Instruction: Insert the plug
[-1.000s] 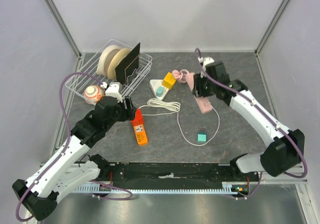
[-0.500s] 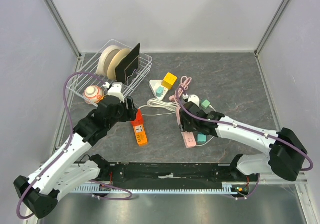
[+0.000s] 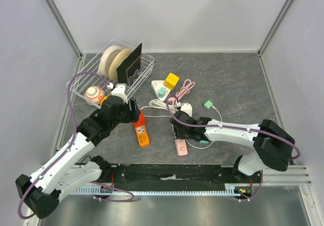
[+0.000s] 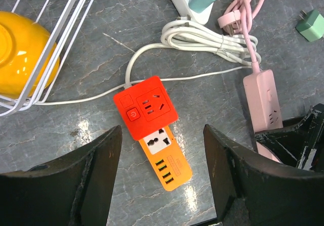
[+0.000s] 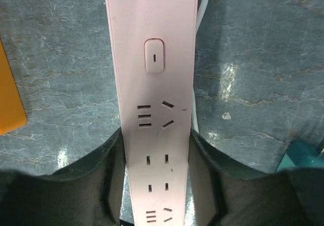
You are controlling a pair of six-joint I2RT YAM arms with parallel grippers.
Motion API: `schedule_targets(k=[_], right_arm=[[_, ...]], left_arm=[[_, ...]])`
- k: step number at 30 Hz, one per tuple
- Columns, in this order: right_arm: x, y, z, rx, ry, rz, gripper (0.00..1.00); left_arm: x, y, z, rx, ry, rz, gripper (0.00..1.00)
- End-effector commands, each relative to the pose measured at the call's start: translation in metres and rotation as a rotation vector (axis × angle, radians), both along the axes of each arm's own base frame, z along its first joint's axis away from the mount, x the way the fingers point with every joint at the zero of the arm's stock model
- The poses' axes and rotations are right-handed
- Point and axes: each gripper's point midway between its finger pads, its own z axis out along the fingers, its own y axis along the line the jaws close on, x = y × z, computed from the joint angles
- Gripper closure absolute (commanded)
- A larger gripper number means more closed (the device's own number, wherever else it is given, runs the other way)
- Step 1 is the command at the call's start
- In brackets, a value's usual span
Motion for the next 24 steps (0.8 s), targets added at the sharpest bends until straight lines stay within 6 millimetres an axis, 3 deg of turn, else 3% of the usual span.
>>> schedule_targets(k=[1,4,8,11,13,16,24], right_arm=[[0.0,0.029,0.025,0.101,-0.024,0.053,0.37],[0.004,0.022,0.048,0.093,-0.07,0.061,0.25],[0.005,-0.013,0.069,0.026,-0.125,-0.004,0.23],[-0.002,-0.046,0.066,-0.012,-0.121,-0.062,0.23],[-0.007,-0.072,0.051,-0.04,-0.086,-0.117,0.23],[-0.013,-0.092,0.042,-0.018,-0.071,-0.163,0.25],[-0.018,-0.11,0.027,0.003,-0.043,-0.224,0.29]], left_arm=[[0.005,-0.002,0.003,-0.018,-0.018,0.005,0.28],[0.006,-0.003,0.002,-0.017,-0.013,0.002,0.28],[0.006,-0.005,0.0,-0.016,-0.005,-0.004,0.28],[0.005,-0.005,0.001,-0.021,-0.007,-0.006,0.28],[0.005,-0.005,0.001,-0.021,-0.007,-0.006,0.28],[0.003,-0.013,0.002,-0.049,-0.003,-0.037,0.28],[-0.014,-0.052,-0.003,-0.22,0.103,-0.163,0.28]])
